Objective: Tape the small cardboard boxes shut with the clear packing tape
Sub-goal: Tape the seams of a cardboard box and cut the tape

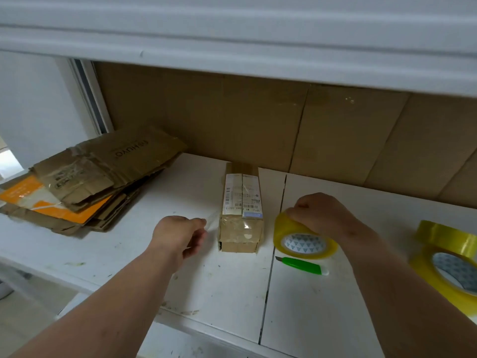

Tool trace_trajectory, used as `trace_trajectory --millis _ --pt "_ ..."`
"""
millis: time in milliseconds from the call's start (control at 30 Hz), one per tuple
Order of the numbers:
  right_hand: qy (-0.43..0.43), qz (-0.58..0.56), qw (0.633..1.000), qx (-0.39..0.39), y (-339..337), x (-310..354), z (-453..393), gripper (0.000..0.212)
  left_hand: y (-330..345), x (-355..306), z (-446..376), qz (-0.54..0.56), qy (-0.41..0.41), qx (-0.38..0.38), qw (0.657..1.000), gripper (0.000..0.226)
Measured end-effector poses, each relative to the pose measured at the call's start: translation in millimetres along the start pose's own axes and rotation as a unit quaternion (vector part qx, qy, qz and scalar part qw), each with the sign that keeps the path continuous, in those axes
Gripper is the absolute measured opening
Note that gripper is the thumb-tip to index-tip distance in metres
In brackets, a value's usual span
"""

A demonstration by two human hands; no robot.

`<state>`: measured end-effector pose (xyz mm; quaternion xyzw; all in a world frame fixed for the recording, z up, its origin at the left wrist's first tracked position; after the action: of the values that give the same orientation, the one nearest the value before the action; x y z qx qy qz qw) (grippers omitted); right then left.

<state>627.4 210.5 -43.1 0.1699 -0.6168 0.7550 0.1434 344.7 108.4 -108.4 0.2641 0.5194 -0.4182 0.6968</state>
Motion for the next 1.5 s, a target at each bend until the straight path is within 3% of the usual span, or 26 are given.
trace_trajectory --millis 233,467,667,800,933,1133,1300,1500 --pt "-0.017 0.145 0.989 -0.001 11.8 36.2 5.9 0.034 22.3 2.6 2.1 -0.075 -0.006 0.051 0.996 0.011" --pt "-0.011 0.132 0.991 0.005 12.2 39.2 8.5 0.039 15.3 -15.0 2.0 -0.191 0.077 0.029 0.978 0.014" --pt "-0.006 0.118 0.993 -0.008 14.7 39.5 8.6 0.039 25.4 -25.0 13.7 -0.098 0.12 0.087 0.984 0.028" --pt "-0.032 0.138 0.989 -0.036 17.3 43.1 10.3 0.036 24.4 -31.8 16.1 -0.162 0.168 0.128 0.964 0.015" --pt "-0.07 0.16 0.983 -0.047 21.6 50.1 19.1 0.033 27.3 -39.7 14.3 -0.24 0.214 0.108 0.941 0.022" --pt "-0.099 0.196 0.974 -0.058 23.9 52.5 22.9 0.047 26.5 -46.1 22.7 -0.337 0.282 0.023 0.898 0.014" --pt "-0.106 0.206 0.967 -0.109 24.2 56.2 27.1 0.049 24.8 -40.9 23.1 -0.322 0.286 0.03 0.902 0.003" --pt "-0.097 0.189 0.966 -0.151 22.2 56.2 34.9 0.045 33.4 -27.3 23.7 -0.216 0.226 0.057 0.948 0.014"
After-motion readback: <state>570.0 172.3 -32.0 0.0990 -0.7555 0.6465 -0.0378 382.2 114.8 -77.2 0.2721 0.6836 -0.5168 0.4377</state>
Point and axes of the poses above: each hand's wrist, its own z-axis away from the middle knuckle, its own y-axis out of the palm, x = y × z, the point moved 8 cm from there along -z, towards the middle knuckle, and after that the axes turned 7 degrees about y, right-handed, at the moved point
